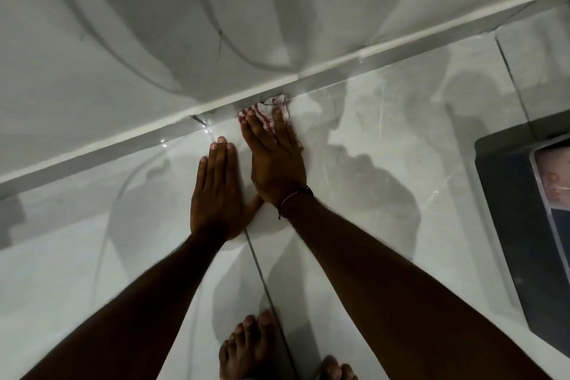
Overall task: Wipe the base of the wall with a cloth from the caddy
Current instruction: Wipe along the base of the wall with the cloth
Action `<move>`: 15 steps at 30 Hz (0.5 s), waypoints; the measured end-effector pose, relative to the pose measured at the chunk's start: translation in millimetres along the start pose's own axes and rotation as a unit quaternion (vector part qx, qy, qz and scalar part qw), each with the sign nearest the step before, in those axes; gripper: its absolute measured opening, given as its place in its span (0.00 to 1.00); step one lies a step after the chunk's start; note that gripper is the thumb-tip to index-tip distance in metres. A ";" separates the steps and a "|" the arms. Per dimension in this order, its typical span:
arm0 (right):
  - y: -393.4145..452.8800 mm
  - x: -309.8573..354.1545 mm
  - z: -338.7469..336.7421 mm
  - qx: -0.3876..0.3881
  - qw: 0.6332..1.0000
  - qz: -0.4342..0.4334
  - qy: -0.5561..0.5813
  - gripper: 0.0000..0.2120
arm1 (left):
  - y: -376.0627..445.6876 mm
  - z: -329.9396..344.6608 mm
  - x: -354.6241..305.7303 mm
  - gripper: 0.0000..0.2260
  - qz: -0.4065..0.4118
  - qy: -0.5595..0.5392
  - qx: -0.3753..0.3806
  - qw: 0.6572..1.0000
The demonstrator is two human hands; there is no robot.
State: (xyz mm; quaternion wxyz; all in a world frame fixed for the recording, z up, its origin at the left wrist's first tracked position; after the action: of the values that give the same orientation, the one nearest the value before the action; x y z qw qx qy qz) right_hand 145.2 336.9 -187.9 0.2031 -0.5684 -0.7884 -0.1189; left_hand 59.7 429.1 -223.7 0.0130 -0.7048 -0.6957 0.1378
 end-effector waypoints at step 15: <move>64.7 -235.7 -104.8 -0.041 0.992 0.004 -0.116 0.32 | 0.3 -4.1 -1.1 0.51 -0.029 -0.012 0.000 0.999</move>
State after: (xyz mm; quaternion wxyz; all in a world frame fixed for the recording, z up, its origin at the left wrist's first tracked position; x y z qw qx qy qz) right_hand 289.6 114.3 -204.9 0.0873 -0.5892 -0.7989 -0.0836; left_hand 60.9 428.8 -219.7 0.0088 -0.6824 -0.7163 0.1456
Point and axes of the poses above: each hand's wrist, its own y-axis towards the middle knuckle, its own z-axis out of the palm, x = y × z, the point moved 9 cm from there along y, towards the middle knuckle, and after that the axes turned 8 degrees about z, right-handed, at the moved point
